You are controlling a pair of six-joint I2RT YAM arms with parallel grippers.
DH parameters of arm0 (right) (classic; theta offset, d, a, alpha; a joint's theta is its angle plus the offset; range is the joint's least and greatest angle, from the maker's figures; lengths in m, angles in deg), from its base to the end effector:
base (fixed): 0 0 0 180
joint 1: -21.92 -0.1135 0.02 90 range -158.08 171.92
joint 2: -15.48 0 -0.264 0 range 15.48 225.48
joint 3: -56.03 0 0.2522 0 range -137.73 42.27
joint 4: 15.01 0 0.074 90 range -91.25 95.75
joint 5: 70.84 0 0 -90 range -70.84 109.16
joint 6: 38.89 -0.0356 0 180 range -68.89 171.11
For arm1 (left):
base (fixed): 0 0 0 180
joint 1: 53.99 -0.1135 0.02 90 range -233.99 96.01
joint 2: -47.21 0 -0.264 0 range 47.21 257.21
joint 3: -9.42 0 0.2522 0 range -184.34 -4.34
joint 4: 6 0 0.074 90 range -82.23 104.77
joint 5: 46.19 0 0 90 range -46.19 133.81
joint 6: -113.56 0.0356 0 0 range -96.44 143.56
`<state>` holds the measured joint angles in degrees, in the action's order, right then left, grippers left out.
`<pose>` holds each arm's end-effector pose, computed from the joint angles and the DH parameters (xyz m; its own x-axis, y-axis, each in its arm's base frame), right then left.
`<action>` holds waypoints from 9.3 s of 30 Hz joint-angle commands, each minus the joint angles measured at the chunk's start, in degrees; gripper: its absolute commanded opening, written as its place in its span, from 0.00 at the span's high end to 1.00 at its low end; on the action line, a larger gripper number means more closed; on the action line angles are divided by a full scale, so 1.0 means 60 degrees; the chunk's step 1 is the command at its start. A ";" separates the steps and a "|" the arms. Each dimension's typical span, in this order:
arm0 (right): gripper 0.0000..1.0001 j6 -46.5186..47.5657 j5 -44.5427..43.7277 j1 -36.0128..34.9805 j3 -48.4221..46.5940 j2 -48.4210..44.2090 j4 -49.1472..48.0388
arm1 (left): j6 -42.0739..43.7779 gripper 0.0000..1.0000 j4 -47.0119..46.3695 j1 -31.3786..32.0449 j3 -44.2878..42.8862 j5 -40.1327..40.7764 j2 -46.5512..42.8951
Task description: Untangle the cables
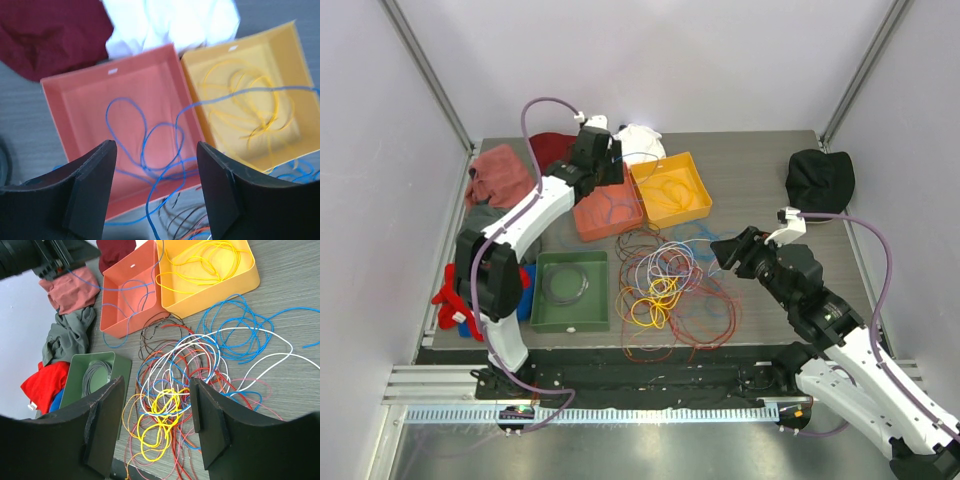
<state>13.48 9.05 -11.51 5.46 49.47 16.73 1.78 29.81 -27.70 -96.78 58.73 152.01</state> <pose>0.1270 0.0764 0.3045 -0.4177 0.4445 -0.7924 -0.1843 0.8126 0.5530 0.3887 -0.1818 0.3136 -0.5586 -0.1239 -0.8201 0.0326 0.9847 -0.1710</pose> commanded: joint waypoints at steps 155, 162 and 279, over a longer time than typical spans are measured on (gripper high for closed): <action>0.99 -0.1287 0.3647 0.1265 -1.2219 0.6844 -0.1766 | -0.0310 0.00 -1.6182 0.3471 0.7850 -0.3087 -0.1369; 0.99 -0.1712 0.3926 0.1265 -1.1882 0.6580 -0.1912 | -0.0661 0.00 -1.6841 0.3544 0.6693 -0.3219 0.0213; 0.99 -0.1067 0.3938 -0.0025 -1.0885 1.0475 -0.3230 | -0.0105 1.00 -0.5606 -0.0101 0.3323 -0.1664 -0.5060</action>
<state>7.45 29.82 -14.70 -55.61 109.45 -0.80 0.51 0.45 -25.56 -74.03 50.73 117.82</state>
